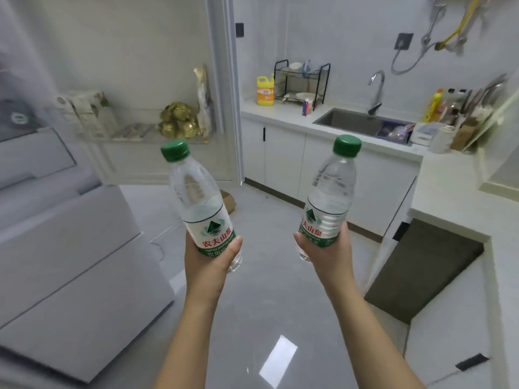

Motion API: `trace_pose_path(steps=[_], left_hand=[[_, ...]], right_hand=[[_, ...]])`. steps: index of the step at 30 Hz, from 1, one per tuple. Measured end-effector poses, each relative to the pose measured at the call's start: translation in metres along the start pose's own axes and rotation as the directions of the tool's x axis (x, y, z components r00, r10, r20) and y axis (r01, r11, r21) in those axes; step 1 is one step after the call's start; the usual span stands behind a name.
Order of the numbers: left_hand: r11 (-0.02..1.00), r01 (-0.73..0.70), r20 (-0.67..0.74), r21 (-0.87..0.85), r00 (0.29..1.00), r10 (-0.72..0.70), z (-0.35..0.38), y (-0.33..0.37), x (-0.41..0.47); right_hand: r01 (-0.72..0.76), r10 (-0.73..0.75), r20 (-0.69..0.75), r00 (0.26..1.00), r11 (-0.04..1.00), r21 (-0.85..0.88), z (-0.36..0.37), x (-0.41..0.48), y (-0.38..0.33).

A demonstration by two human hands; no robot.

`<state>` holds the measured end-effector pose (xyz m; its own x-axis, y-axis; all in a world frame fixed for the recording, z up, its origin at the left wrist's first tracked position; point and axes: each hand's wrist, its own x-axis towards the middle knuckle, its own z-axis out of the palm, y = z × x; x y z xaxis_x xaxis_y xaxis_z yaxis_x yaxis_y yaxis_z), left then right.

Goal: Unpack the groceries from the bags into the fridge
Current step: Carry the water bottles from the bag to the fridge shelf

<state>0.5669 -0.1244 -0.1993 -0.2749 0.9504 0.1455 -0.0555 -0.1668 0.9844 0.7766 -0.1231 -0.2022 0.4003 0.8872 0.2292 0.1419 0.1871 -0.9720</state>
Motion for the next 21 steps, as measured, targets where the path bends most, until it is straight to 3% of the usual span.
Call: trace_pose_path(steps=[9, 15, 21], left_hand=[[0.993, -0.083, -0.293, 0.089, 0.950, 0.106, -0.038, 0.019, -0.014], [0.980, -0.121, -0.489, 0.155, 0.853, 0.183, -0.054, 0.025, -0.049], [0.966, -0.101, -0.601, 0.237, 0.766, 0.228, -0.081, 0.038, -0.082]], right_hand=[[-0.070, 0.021, 0.346, 0.938, 0.989, 0.128, 0.054, 0.021, -0.016], [-0.083, -0.058, 0.534, 0.843, 0.968, 0.236, 0.077, 0.015, -0.028], [-0.093, -0.096, 0.626, 0.774, 0.961, 0.262, 0.098, -0.006, -0.042]])
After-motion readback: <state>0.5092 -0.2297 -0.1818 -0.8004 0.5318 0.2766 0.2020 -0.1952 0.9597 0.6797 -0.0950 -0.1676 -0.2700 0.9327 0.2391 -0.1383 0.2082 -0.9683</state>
